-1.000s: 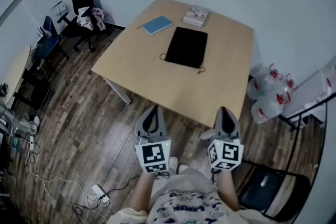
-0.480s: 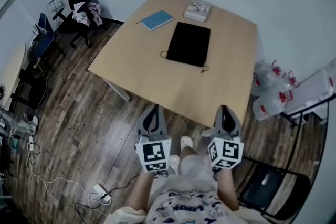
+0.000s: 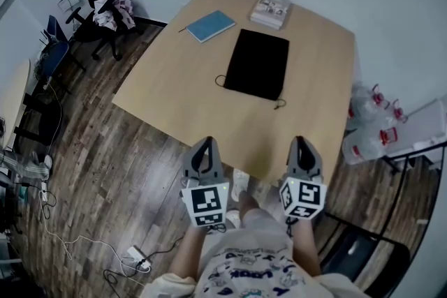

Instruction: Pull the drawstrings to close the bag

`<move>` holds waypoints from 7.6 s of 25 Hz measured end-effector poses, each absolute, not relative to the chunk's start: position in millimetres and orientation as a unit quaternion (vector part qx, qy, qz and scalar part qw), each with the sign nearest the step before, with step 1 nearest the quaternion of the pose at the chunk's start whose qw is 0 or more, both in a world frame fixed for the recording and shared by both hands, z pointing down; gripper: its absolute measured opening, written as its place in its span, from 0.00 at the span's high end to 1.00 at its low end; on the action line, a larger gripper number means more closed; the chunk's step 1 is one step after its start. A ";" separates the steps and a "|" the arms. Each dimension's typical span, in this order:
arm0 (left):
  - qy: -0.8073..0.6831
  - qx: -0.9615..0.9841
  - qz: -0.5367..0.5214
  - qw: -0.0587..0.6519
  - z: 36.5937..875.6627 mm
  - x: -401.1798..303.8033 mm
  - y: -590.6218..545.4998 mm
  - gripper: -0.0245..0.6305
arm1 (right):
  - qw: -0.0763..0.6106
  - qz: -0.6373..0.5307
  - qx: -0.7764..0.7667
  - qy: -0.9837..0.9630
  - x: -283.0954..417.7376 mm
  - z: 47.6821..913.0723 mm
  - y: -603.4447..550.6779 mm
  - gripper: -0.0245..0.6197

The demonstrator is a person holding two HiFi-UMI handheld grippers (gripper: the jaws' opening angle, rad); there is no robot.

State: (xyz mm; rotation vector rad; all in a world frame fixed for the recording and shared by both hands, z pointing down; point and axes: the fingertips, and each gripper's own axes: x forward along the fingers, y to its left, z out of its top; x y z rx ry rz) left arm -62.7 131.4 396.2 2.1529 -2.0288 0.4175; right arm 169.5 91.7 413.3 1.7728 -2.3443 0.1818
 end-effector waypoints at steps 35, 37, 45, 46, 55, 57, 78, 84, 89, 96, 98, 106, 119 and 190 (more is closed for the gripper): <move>-0.533 0.766 0.322 0.156 542.3 -97.6 -114.6 0.96 | 0.313 0.202 0.548 -0.749 157.1 580.0 -106.4 0.62; -0.515 0.775 0.331 0.158 551.7 -98.9 -122.5 0.96 | 0.332 0.209 0.540 -0.745 157.9 592.1 -109.5 0.60; -0.460 0.797 0.359 0.157 577.4 -104.7 -145.8 0.96 | 0.395 0.255 0.491 -0.734 172.6 636.0 -112.0 0.60; -0.450 0.801 0.362 0.155 579.2 -104.0 -148.1 0.96 | 0.402 0.260 0.484 -0.732 172.8 638.3 -110.5 0.60; -0.390 0.823 0.391 0.137 592.2 -102.9 -163.4 0.96 | 0.419 0.273 0.452 -0.739 160.0 639.9 -104.3 0.72; -0.384 0.825 0.392 0.137 593.3 -103.7 -165.5 0.96 | 0.425 0.281 0.441 -0.739 156.8 639.8 -101.7 0.80; -0.130 0.855 0.496 0.074 613.6 -87.4 -161.3 0.73 | 0.446 0.318 0.454 -0.703 157.7 634.8 -91.6 0.96; 0.000 0.832 0.552 0.053 630.9 -83.5 -144.3 0.54 | 0.455 0.314 0.446 -0.703 162.1 637.5 -91.8 0.96; 0.042 0.817 0.574 0.035 639.1 -74.2 -149.4 0.52 | 0.456 0.315 0.443 -0.705 163.4 636.9 -92.1 0.96; 0.031 0.813 0.580 0.023 642.4 -73.7 -146.9 0.55 | 0.451 0.318 0.442 -0.707 164.5 637.1 -91.5 0.96; 0.019 0.813 0.581 0.035 642.7 -75.7 -142.5 0.61 | 0.450 0.318 0.443 -0.707 163.7 637.8 -91.2 0.96; -0.058 0.813 0.576 0.069 645.7 -81.6 -134.4 0.96 | 0.451 0.314 0.457 -0.699 161.9 639.7 -91.4 0.96; -0.304 0.791 0.496 0.189 607.9 -102.6 -151.6 0.96 | 0.412 0.281 0.541 -0.677 166.7 598.7 -102.2 0.96; -0.676 0.642 0.256 0.256 440.5 -187.9 -173.8 0.96 | 0.159 0.202 0.777 -0.575 241.6 409.9 -130.5 0.96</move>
